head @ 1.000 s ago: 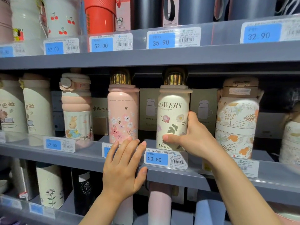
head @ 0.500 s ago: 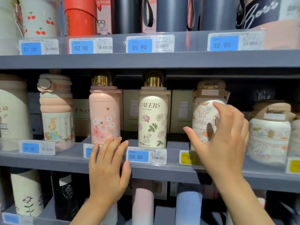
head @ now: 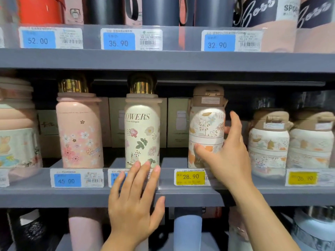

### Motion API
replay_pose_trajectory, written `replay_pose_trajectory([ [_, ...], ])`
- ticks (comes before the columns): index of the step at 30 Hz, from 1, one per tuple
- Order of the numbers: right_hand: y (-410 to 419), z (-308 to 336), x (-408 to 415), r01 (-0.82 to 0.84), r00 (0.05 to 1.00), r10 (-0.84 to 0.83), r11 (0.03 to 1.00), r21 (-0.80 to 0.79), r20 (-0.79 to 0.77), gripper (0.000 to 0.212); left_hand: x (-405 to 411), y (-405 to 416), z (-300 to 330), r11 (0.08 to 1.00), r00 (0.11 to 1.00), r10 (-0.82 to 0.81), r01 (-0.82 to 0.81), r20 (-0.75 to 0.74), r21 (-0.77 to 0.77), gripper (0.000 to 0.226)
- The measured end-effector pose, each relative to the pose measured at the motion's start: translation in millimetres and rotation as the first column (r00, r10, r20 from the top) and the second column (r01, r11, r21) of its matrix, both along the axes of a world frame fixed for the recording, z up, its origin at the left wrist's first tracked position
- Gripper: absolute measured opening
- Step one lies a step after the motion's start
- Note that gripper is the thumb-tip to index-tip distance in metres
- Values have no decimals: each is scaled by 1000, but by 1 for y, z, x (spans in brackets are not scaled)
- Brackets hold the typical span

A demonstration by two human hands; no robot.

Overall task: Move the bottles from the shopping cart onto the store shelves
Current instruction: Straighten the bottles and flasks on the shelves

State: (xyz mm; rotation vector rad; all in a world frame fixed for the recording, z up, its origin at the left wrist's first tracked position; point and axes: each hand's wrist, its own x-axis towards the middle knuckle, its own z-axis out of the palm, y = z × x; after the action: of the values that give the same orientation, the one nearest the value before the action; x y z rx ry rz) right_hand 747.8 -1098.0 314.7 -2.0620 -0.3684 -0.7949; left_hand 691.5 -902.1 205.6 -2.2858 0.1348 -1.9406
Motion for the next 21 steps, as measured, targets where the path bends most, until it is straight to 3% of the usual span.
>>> replay_pose_trajectory([
  [9, 8, 4, -1, 70, 991, -84, 989, -128, -105, 107, 2, 0, -2, 1000, 999, 19, -19, 33, 0, 49],
  [12, 10, 7, -2, 87, 983, -102, 991, -98, -152, 117, 1, 0, -3, 1000, 999, 21, -21, 31, -1, 49],
  [16, 14, 6, -6, 167, 977, -184, 974, -152, -104, 132, 1, -1, -3, 1000, 999, 22, -22, 28, -4, 49],
  [21, 6, 8, -5, 58, 981, -78, 992, -114, -176, 121, 1, -2, -3, 1000, 1000, 16, -16, 25, -19, 48],
])
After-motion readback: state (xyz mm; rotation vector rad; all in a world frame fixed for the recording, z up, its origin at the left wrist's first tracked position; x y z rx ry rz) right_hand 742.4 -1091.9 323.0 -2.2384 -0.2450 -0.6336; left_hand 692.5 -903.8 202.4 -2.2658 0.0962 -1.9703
